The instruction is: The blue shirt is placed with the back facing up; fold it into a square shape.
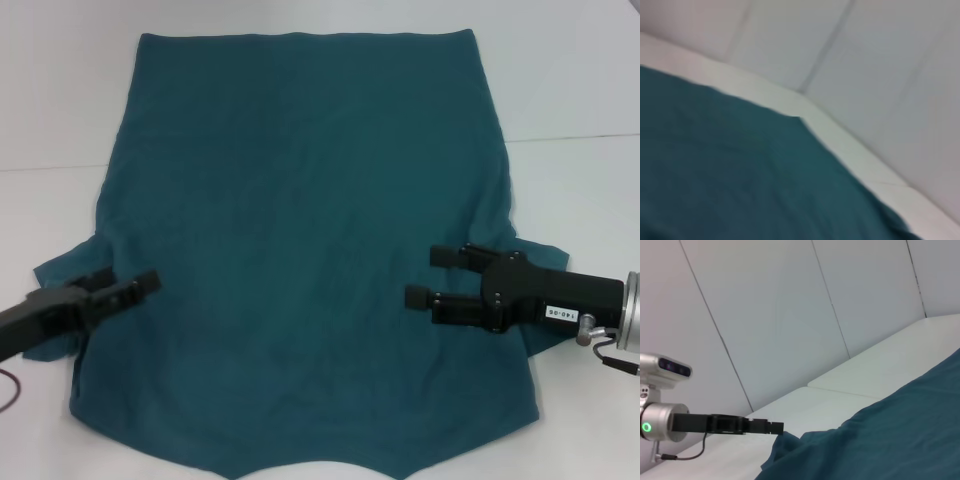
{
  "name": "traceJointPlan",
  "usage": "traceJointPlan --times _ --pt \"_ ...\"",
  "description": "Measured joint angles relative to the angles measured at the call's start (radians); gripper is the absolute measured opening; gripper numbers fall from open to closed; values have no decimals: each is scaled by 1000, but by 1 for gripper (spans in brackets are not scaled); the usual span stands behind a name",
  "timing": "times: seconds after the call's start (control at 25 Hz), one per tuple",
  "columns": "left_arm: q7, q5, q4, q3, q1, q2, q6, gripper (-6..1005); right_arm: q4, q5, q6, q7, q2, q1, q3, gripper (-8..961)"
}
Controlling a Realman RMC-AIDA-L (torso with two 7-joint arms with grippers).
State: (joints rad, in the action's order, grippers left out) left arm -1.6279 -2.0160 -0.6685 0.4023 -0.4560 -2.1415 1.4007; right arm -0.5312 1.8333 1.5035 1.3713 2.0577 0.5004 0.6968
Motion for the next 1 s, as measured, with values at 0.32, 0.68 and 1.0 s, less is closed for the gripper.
traceJointPlan --times 0.32,0.68,1.0 --pt "-69 2 -24 -6 21 8 -128 932 -1 -1 -13 31 6 9 -1 941" --pt "-73 -4 -26 -43 28 14 -229 932 -8 -2 -19 43 6 17 0 940" --pt "-79 -49 -10 -34 24 14 -274 931 -10 -2 -24 44 0 18 -5 940"
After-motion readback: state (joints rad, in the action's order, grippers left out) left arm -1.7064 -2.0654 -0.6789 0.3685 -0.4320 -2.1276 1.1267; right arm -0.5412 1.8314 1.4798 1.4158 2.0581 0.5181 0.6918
